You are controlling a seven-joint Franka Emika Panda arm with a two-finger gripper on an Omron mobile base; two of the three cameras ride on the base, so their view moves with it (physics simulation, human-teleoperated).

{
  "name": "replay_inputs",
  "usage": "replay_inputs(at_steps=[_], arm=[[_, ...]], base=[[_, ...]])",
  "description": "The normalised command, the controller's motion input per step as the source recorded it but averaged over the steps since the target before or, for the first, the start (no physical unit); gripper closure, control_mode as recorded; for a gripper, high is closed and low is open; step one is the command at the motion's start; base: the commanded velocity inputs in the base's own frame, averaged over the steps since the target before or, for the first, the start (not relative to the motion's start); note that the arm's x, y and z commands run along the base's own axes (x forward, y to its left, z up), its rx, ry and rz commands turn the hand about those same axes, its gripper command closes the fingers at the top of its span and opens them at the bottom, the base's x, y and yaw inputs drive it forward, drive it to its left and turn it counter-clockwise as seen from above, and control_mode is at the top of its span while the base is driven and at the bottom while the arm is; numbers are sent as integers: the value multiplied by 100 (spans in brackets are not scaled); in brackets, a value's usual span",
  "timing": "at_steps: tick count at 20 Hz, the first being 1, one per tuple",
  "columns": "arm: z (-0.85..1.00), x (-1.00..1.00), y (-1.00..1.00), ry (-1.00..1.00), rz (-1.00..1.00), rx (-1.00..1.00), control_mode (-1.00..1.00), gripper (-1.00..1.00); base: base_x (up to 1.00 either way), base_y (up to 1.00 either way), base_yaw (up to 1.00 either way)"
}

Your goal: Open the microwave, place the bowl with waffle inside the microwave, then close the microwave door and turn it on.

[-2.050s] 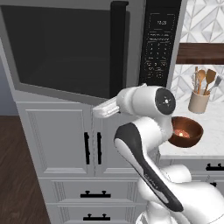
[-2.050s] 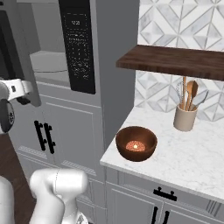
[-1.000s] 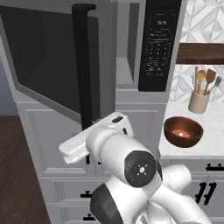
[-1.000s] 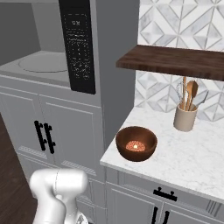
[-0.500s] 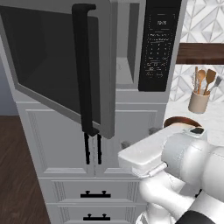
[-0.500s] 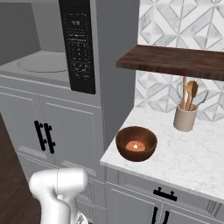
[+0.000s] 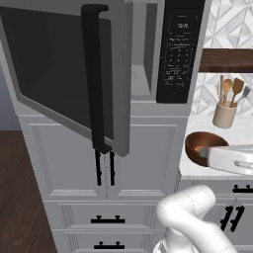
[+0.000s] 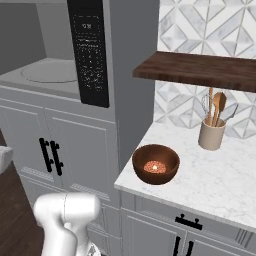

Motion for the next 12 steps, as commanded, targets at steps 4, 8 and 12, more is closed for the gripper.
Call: replay_inputs(at_steps=[4,8,12], arm=[[0,34,-40,29,12,32,-100,-100],[1,57,-1,41,12,53,-100,-100],[0,51,5,35,1,59,-100,-100]], base=[[0,0,0],[0,0,0],[0,0,0]])
